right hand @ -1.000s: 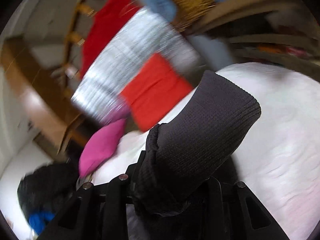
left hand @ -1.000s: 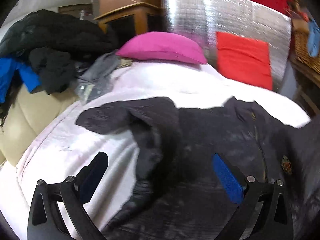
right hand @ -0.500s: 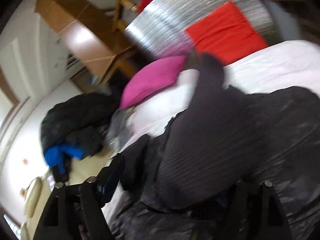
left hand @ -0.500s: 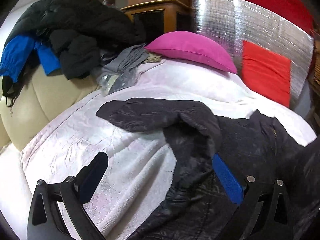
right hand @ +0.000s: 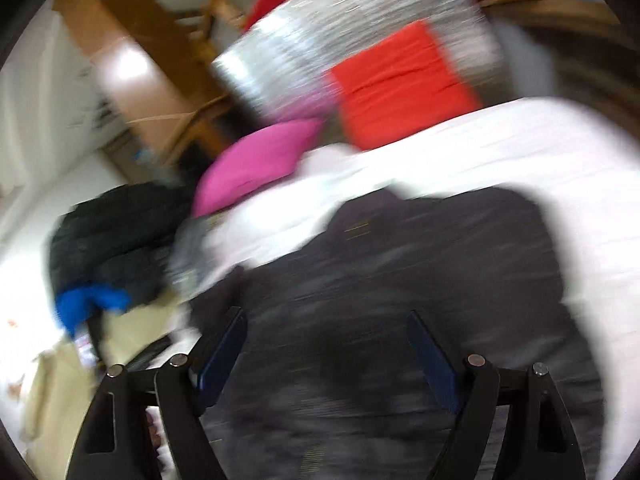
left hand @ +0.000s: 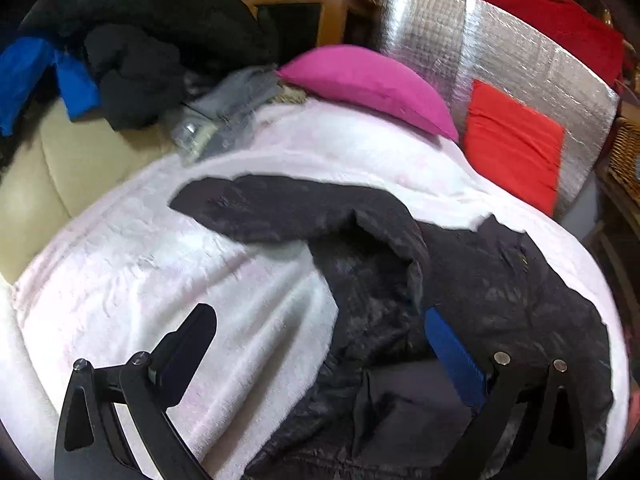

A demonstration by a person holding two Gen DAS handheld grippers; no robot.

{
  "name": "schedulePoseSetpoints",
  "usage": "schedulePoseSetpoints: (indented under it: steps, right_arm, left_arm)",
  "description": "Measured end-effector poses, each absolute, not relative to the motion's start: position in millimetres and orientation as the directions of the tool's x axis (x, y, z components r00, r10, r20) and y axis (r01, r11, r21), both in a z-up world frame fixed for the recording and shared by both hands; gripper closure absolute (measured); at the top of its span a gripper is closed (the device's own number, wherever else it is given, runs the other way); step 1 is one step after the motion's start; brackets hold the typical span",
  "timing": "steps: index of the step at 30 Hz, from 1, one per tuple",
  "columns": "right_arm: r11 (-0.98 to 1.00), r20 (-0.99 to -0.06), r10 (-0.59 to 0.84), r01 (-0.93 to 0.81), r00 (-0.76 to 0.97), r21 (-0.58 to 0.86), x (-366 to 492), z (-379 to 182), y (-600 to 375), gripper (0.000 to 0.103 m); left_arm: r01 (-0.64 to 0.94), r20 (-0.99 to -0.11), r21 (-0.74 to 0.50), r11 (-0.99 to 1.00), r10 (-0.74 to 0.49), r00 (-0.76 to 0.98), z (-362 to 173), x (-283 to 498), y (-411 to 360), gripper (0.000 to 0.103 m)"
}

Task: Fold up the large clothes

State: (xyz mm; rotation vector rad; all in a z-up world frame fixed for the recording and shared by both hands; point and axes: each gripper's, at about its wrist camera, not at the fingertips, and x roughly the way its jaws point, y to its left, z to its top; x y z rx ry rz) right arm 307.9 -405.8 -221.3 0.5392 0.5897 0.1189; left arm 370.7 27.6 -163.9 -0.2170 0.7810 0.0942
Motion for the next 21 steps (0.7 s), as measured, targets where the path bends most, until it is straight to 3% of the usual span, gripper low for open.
schedulePoseSetpoints:
  steps: [5, 6, 7, 9, 10, 14, 17, 20, 21]
  right_arm:
    - [0.783, -0.595, 0.104, 0.303, 0.797, 0.543, 312, -249, -494, 0.019]
    - [0.765, -0.611, 0.099, 0.333, 0.785, 0.551, 316, -255, -503, 0.019]
    - [0.756, -0.62, 0.096, 0.348, 0.779, 0.555, 317, -261, -511, 0.019]
    - [0.761, -0.65, 0.087, 0.371, 0.755, 0.532, 328, -272, -522, 0.019]
    - [0.771, -0.664, 0.084, 0.373, 0.743, 0.516, 332, -277, -524, 0.019]
    - [0.789, -0.692, 0.115, 0.358, 0.712, 0.499, 359, -293, -513, 0.019]
    - [0.81, -0.709, 0.118, 0.346, 0.695, 0.473, 370, -307, -505, 0.022]
    - [0.83, -0.736, 0.124, 0.336, 0.666, 0.445, 380, -317, -495, 0.038]
    - [0.84, -0.747, 0.107, 0.342, 0.657, 0.421, 381, -319, -492, 0.044]
  left_arm:
    - [-0.024, -0.756, -0.283, 0.959, -0.208, 0.62, -183, 373, 27, 0.0]
    - [0.0, -0.764, -0.294, 0.956, -0.235, 0.601, -187, 373, 24, 0.004]
    - [0.03, -0.772, -0.307, 0.951, -0.268, 0.577, -191, 373, 20, 0.011]
    - [0.091, -0.787, -0.335, 0.938, -0.332, 0.52, -201, 375, 10, 0.052]
    - [0.119, -0.795, -0.345, 0.931, -0.357, 0.49, -206, 376, 4, 0.058]
    - [0.153, -0.834, -0.284, 0.946, -0.323, 0.448, -219, 381, -16, 0.054]
    - [0.169, -0.838, -0.278, 0.946, -0.325, 0.438, -223, 382, -25, 0.037]
    - [0.192, -0.841, -0.254, 0.948, -0.314, 0.44, -229, 384, -34, 0.038]
    - [0.199, -0.84, -0.25, 0.948, -0.315, 0.443, -230, 384, -36, 0.049]
